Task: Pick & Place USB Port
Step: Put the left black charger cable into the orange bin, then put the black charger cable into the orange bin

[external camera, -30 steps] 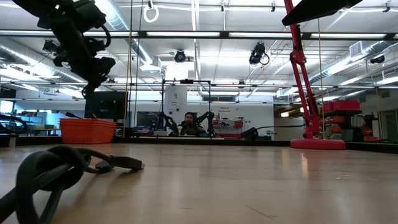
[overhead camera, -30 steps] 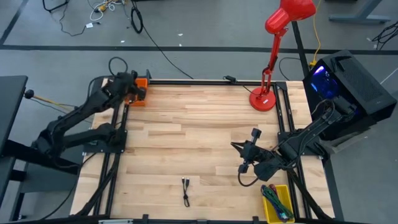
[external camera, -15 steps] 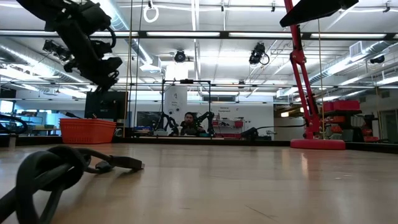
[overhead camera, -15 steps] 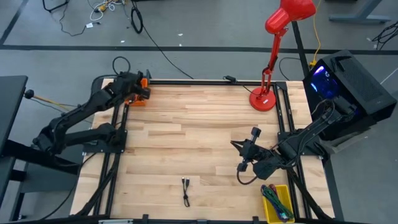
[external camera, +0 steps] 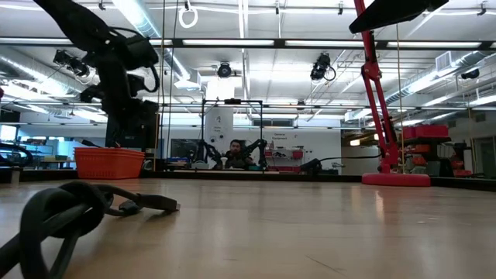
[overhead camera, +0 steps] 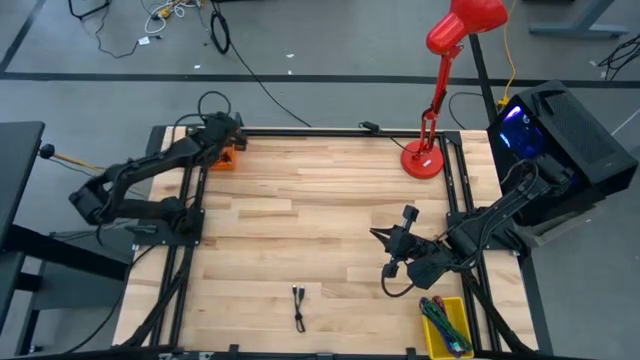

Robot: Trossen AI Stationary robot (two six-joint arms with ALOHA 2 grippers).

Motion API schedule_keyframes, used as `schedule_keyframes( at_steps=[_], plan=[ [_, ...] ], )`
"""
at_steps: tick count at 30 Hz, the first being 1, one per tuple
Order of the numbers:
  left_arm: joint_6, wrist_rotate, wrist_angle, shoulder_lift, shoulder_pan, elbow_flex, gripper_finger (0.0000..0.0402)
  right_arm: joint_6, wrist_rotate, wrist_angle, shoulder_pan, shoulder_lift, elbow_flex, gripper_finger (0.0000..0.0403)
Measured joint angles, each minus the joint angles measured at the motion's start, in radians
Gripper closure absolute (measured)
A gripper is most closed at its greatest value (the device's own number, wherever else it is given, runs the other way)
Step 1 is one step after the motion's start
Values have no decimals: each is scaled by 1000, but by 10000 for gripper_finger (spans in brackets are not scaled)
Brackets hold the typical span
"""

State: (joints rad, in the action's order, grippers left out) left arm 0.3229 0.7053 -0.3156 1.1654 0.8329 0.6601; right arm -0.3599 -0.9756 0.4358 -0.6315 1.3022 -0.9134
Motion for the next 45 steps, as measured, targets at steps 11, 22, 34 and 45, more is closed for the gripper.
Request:
schedule_keyframes(
  at_steps=[11, 22, 34, 45],
  plan=[
    [10, 95, -1, 131, -8, 0, 351, 6, -1, 0, 0, 0, 0, 387],
    [8, 93, -3, 131, -9, 0, 293, 2, 8, 0, 0, 0, 0, 387],
    [14, 91, 2, 131, -9, 0, 266, 2, 8, 0, 0, 0, 0, 387],
    [-25, -233, 12, 4, -2, 0, 264, 2, 7, -2, 0, 0, 0, 387]
  ],
)
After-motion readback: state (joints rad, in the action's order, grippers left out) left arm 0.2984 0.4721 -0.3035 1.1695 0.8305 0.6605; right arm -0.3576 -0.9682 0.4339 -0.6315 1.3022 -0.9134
